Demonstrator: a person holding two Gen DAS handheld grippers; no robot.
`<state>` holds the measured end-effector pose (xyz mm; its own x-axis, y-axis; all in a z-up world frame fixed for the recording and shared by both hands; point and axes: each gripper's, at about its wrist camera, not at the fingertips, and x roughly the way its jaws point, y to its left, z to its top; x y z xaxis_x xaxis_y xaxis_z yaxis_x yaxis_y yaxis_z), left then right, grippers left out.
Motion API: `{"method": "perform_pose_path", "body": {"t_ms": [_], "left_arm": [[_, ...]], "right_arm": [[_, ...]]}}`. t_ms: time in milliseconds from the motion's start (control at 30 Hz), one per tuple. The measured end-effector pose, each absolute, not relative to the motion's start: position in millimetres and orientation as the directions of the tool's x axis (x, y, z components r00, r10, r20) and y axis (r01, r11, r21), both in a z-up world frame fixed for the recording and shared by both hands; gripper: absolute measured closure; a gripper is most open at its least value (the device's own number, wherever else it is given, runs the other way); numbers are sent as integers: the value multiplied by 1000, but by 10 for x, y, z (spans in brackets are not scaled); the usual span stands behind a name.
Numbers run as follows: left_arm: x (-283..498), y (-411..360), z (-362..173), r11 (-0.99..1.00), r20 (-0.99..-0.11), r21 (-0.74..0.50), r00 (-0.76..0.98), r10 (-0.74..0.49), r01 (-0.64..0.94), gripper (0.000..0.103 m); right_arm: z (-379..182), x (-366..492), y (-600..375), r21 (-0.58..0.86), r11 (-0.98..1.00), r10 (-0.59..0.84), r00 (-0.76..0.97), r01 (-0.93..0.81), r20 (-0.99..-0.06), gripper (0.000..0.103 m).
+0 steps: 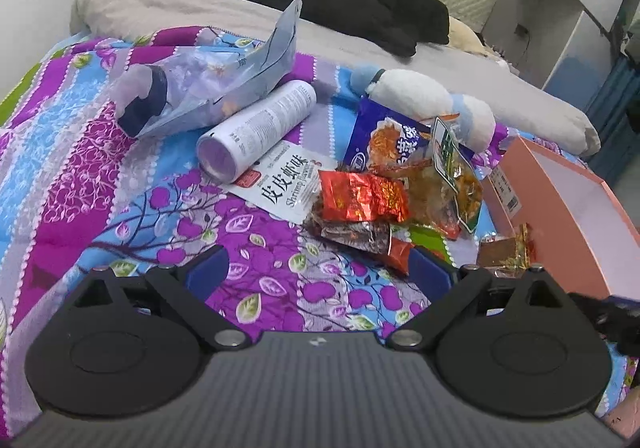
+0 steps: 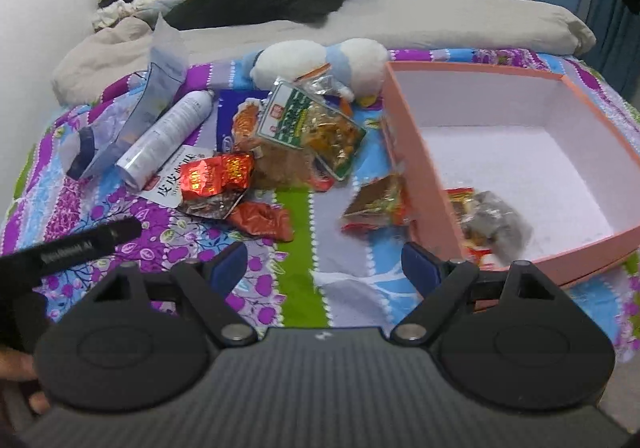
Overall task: Organize snacks
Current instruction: 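Reach the left tool toward the red foil snack packet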
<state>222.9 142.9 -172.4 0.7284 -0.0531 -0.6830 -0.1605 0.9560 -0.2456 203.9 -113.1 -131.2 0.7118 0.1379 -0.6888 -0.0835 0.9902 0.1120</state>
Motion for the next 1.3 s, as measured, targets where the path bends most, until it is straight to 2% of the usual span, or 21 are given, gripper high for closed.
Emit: {"method": "perform_pose_path", "body": {"t_ms": [100, 200, 300, 400, 700, 1100, 1300], "left_arm": [[2297, 1462, -1753, 957, -670, -251, 740, -65, -144, 5], [2379, 1493, -1796, 956, -663, -266, 743, -87, -126, 5], [2464, 1501, -1857, 953, -660, -287, 742, -121, -100, 6], [2551, 1479, -1909, 950, -655, -306, 738, -160, -66, 6], [2952, 1336, -2150, 942, -664, -337, 705, -248, 14, 6], [3608, 1191, -2406, 963, -711, -270, 679, -183, -23, 6], [3807, 1080, -2541, 972, -728, -234, 665, -166, -14, 6]], "right_arm": [[-1506, 2060, -1063, 172, 982, 177, 740, -84, -649, 18], [-1686, 2095, -965, 156, 985, 155, 761, -72, -630, 18], [-1864, 2149, -912, 151, 987, 135, 771, -52, -622, 30], [-1992, 2222, -907, 164, 986, 117, 782, -19, -612, 35], [-2262, 2536, -913, 117, 989, -1, 801, 89, -598, 37], [-2539, 2858, -990, 130, 956, -121, 758, 263, -641, 37], [-2599, 2982, -1076, 153, 928, -180, 769, 339, -613, 37]]}}
